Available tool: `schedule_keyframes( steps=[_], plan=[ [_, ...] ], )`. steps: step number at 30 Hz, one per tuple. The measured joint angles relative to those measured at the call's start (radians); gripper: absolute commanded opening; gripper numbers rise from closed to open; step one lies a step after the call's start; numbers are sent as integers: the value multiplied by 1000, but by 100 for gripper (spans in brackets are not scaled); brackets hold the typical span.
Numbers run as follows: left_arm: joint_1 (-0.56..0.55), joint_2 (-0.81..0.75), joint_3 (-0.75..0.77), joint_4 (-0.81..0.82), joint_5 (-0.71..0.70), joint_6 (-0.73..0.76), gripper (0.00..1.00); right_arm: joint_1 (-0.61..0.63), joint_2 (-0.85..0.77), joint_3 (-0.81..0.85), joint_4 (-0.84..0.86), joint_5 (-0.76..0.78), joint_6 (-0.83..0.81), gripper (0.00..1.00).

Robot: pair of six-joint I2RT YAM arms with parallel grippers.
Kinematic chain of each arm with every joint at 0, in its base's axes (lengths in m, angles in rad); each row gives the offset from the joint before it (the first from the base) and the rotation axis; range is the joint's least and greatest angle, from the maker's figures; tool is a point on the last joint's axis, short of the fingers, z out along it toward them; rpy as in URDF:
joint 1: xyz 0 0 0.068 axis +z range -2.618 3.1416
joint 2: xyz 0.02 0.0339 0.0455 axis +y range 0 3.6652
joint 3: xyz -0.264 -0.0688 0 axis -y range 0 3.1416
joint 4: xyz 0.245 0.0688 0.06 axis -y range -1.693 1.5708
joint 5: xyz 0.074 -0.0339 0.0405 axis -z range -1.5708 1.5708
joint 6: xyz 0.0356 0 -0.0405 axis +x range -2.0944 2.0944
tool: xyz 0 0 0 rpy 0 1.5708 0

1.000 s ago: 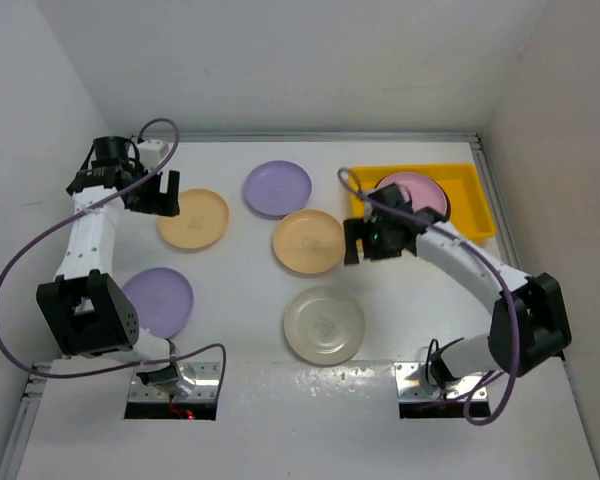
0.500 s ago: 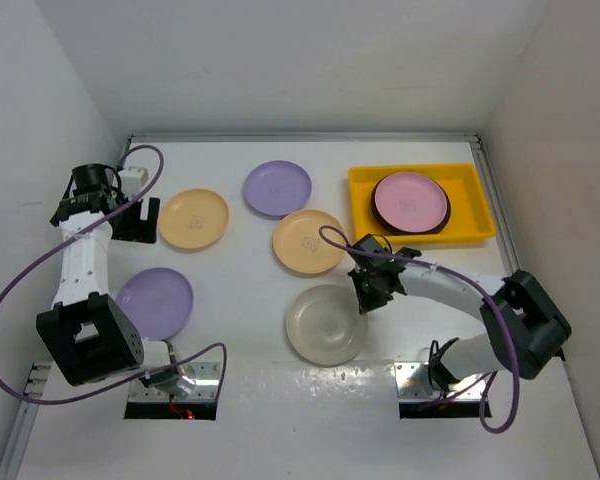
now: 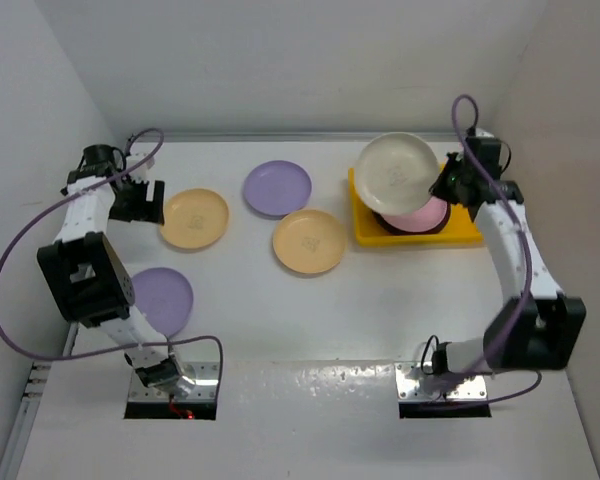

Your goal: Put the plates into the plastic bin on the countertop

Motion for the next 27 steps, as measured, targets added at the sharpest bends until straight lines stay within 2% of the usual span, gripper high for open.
schedule_keyframes(
  steps=[4, 6, 9, 22, 23, 24, 26, 27],
  plan=[
    [-47, 185, 185, 30, 17, -47, 88, -151, 285, 189, -7, -33, 27, 0],
    [-61, 250, 245, 46, 20, -66, 88, -179, 412, 255, -19, -36, 36, 0],
    [-68, 315, 294, 55, 23, -87, 88, -198, 519, 280, -43, -45, 61, 0],
    [-71, 453, 319, 51, 16, -124, 88, -232, 547, 232, -66, -86, 115, 0],
    [-71, 456, 319, 52, 11, -126, 88, -232, 547, 224, -64, -86, 115, 3],
    [-72, 457, 319, 52, 6, -127, 88, -232, 547, 214, -59, -86, 115, 24],
    [-75, 458, 319, 56, -5, -128, 88, -232, 547, 198, -57, -85, 118, 53],
    [-76, 459, 319, 58, -9, -129, 88, -232, 547, 195, -62, -85, 117, 71]
  ],
)
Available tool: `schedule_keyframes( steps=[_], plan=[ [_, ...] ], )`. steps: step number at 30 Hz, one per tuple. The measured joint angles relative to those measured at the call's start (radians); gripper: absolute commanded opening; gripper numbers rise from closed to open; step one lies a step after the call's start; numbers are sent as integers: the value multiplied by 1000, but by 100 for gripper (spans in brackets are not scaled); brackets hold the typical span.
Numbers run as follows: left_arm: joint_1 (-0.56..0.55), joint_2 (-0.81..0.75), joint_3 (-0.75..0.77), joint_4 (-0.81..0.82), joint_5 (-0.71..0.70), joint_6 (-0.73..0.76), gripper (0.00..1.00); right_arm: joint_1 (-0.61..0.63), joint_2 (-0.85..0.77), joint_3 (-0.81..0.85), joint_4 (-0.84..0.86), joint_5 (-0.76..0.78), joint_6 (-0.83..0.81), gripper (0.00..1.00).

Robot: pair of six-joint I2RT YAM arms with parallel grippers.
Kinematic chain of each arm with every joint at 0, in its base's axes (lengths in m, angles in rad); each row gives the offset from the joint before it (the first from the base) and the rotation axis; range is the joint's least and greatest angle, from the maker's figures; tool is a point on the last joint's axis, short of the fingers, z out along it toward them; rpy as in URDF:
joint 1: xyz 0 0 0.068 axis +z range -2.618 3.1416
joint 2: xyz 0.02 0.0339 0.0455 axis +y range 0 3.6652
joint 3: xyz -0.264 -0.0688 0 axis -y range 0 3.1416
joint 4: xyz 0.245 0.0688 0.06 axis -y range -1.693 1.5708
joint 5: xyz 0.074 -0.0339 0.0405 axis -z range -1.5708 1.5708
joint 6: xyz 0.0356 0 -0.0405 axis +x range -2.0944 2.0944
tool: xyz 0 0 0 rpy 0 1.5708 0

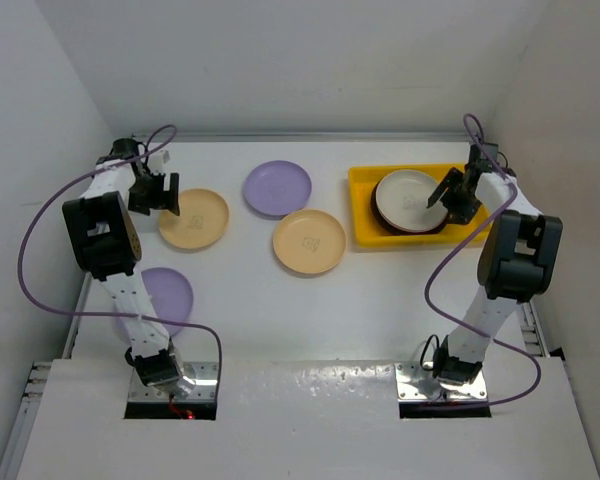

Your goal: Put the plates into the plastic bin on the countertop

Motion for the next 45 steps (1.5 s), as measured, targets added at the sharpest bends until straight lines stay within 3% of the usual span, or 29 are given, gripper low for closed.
schedule_keyframes(
  steps=[3, 6, 8, 9, 10, 12, 13, 19, 24, 26, 29, 31, 34, 42, 45],
  plan=[
    [0, 13, 0, 8, -14, -2, 88, 7, 2, 13, -24, 19, -29, 81],
    [-3, 36, 0, 13, -24, -3, 85, 30, 2, 42, -51, 63, -70, 82],
    [-8, 56, 0, 18, -29, -2, 78, 56, 2, 72, -73, 101, -101, 82],
    [-12, 68, 0, 23, -39, 0, 70, 71, 1, 87, -81, 121, -116, 82],
    [-18, 81, 3, 32, -62, 7, 46, 88, -2, 100, -83, 139, -133, 82],
    [-24, 88, 14, 40, -62, 5, 19, 125, -18, 107, -84, 174, -159, 82],
    [-26, 92, 20, 40, -65, 10, 0, 147, -30, 107, -87, 188, -176, 82],
    [-29, 80, 24, 42, 52, 41, 0, 354, -163, 77, -64, 228, -279, 78],
    [-104, -66, -6, 16, 92, 77, 0, 595, -272, 22, 31, 134, -327, 61],
    [-162, -170, -4, 15, 86, 98, 0, 682, -274, 22, 79, 92, -320, 64],
    [-251, -301, 65, -26, 81, 126, 0, 785, -249, 36, 148, 62, -302, 75],
    [-310, -350, 126, -37, 95, 130, 0, 840, -219, 49, 216, 46, -285, 75],
    [-387, -389, 176, -82, 121, 133, 0, 879, -165, 75, 304, 38, -261, 68],
    [-494, -364, 198, -203, 140, 132, 0, 859, -109, 79, 392, 130, -176, 36],
    [-511, -361, 205, -226, 151, 132, 0, 840, -117, 37, 422, 148, -152, 33]
  ],
)
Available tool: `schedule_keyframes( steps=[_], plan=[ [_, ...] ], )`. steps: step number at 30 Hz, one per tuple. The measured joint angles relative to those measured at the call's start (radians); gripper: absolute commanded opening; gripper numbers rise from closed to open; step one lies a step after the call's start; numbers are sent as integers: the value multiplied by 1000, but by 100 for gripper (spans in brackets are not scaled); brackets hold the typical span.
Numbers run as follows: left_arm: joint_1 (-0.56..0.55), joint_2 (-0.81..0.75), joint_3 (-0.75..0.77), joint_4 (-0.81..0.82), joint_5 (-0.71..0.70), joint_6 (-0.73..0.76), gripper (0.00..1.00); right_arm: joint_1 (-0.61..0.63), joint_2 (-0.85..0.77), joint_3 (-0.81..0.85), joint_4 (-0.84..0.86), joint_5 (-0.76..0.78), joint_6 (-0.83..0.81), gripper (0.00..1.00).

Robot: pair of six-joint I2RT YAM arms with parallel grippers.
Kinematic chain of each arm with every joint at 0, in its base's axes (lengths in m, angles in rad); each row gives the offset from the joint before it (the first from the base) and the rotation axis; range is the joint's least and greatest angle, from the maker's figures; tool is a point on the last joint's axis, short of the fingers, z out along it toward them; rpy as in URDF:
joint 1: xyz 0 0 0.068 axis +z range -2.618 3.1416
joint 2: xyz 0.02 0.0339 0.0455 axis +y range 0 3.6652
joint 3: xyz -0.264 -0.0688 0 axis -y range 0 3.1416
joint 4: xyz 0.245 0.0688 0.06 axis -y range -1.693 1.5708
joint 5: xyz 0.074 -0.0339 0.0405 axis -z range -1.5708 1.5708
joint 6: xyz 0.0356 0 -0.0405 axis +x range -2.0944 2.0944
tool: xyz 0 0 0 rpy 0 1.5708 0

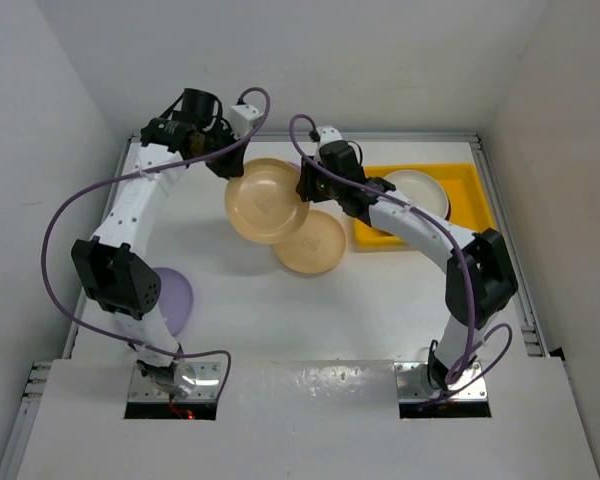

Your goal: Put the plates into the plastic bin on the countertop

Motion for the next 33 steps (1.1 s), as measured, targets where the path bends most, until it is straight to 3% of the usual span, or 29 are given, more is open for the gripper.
schedule_keyframes(
  steps=[3, 4, 7, 9, 10, 12, 13, 24, 27, 31, 33],
  plan=[
    [-16, 4, 13, -6, 19, -2, 0, -19, -1, -24, 12, -13, 31, 14],
    [-19, 7, 18, -5, 25, -4, 0, -23, -1, -26, 15, -19, 35, 0],
    [-20, 21, 23, 10, 21, -1, 4, -36, -1, -31, 21, -45, 45, 0],
    [-17, 33, 24, 16, 19, -2, 45, -41, -2, -37, 22, -56, 53, 0],
    [-17, 39, 27, 18, 19, -1, 73, -48, -2, -43, 21, -63, 62, 0],
    [-17, 50, 32, 20, 16, -8, 95, -80, -3, -56, 12, -71, 95, 0],
    [-14, 54, 32, 21, 6, -21, 100, -114, -6, -67, 11, -74, 118, 0],
    [170, 85, 3, 85, -98, -126, 100, -756, -142, -180, -161, -20, 228, 0],
    [196, 107, -25, 87, -99, -135, 100, -832, -116, -170, -234, -17, 237, 0],
    [198, 132, -53, 87, -89, -139, 100, -843, -18, -106, -322, -41, 245, 0],
    [200, 134, -61, 84, -86, -138, 100, -843, 29, -76, -354, -53, 245, 6]
  ],
)
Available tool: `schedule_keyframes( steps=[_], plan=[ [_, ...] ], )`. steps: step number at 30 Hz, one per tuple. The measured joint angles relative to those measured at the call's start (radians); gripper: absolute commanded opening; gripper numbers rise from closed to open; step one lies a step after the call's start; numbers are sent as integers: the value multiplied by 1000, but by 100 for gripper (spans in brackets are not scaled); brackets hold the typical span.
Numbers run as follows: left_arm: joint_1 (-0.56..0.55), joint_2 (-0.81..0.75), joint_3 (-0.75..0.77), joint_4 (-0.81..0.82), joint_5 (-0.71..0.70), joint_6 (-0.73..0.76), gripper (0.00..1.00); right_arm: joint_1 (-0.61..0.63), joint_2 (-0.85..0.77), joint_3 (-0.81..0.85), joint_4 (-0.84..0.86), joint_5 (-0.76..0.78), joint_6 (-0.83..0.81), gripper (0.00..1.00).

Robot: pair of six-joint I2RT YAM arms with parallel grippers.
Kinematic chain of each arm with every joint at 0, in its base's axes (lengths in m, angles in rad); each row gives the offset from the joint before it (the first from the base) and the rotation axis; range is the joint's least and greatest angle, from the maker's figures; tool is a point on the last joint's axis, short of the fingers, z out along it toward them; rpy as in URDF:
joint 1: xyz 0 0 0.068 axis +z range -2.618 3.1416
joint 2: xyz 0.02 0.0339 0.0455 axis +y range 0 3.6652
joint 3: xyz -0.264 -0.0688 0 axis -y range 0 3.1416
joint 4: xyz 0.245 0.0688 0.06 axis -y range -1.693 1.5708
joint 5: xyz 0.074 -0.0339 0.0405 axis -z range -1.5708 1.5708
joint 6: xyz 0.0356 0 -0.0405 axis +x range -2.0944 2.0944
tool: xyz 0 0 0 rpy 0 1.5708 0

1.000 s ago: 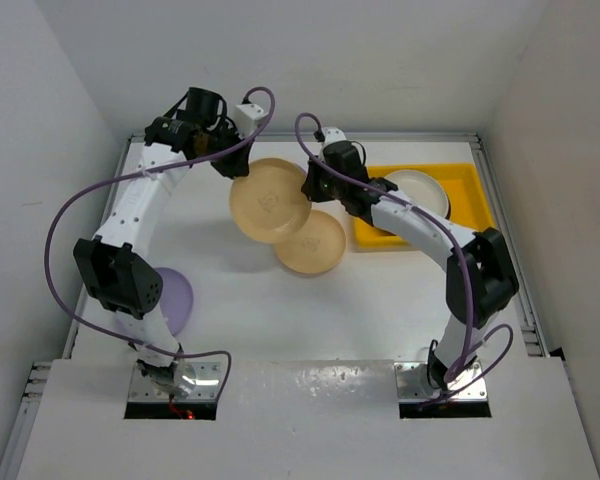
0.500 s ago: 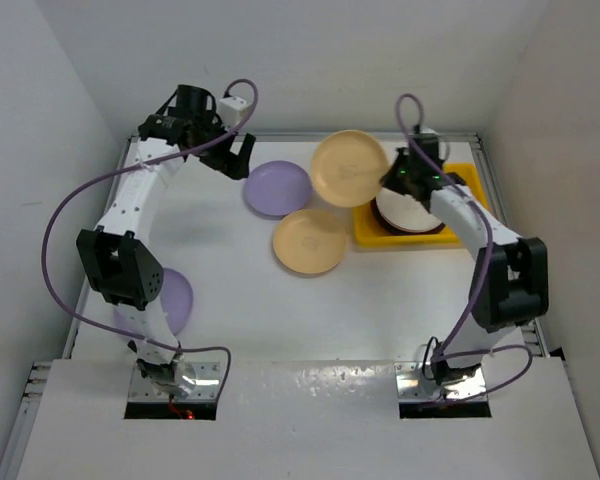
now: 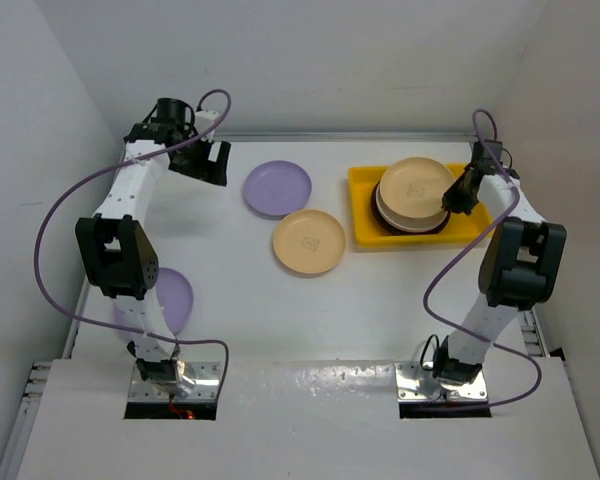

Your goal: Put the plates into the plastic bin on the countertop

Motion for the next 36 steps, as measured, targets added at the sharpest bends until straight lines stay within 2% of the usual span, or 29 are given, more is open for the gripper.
schedule_keyframes(
  steps=[1, 2, 4, 5, 8, 12, 16, 17, 18, 19, 23, 25, 27, 32, 36],
  plan=[
    [0, 0, 0, 0, 1, 0, 100, 0, 19, 9, -16, -7, 3, 13],
    [2, 0, 0, 2, 2, 0, 100, 1, 29, 15, -30, -11, 6, 31],
    [5, 0, 0, 5, 6, 0, 100, 2, 43, 20, -50, -17, 11, 53],
    [7, 0, -1, 7, 6, 0, 100, 6, 47, 20, -60, -23, 9, 71],
    [12, 0, -3, 11, 12, 0, 100, 13, 68, 43, -103, -22, -22, 79],
    [19, 0, -13, 12, 17, 4, 100, 55, 115, 150, -187, 31, -105, 82],
    [43, -20, -55, 22, 14, 10, 100, 163, 82, 204, -230, 155, -194, 82],
    [56, -37, -82, 27, 7, 14, 100, 206, 58, 199, -233, 187, -207, 80],
    [73, -56, -114, 27, -4, 18, 100, 257, 22, 177, -222, 204, -212, 71],
    [91, -75, -143, 27, -17, 21, 100, 317, -17, 153, -218, 206, -209, 69],
    [215, -174, -317, 50, -69, 27, 100, 621, -167, -29, -105, 154, -65, 72],
    [286, -218, -395, 52, -83, 27, 100, 732, -157, -82, -72, 141, 32, 70],
    [347, -254, -456, 58, -98, 34, 100, 780, -97, -98, -64, 138, 116, 67],
    [433, -367, -577, 57, -101, 80, 100, 801, 28, -143, -38, 168, 264, 63],
    [470, -414, -596, 56, -98, 110, 100, 825, 76, -151, -26, 192, 344, 52]
  ],
)
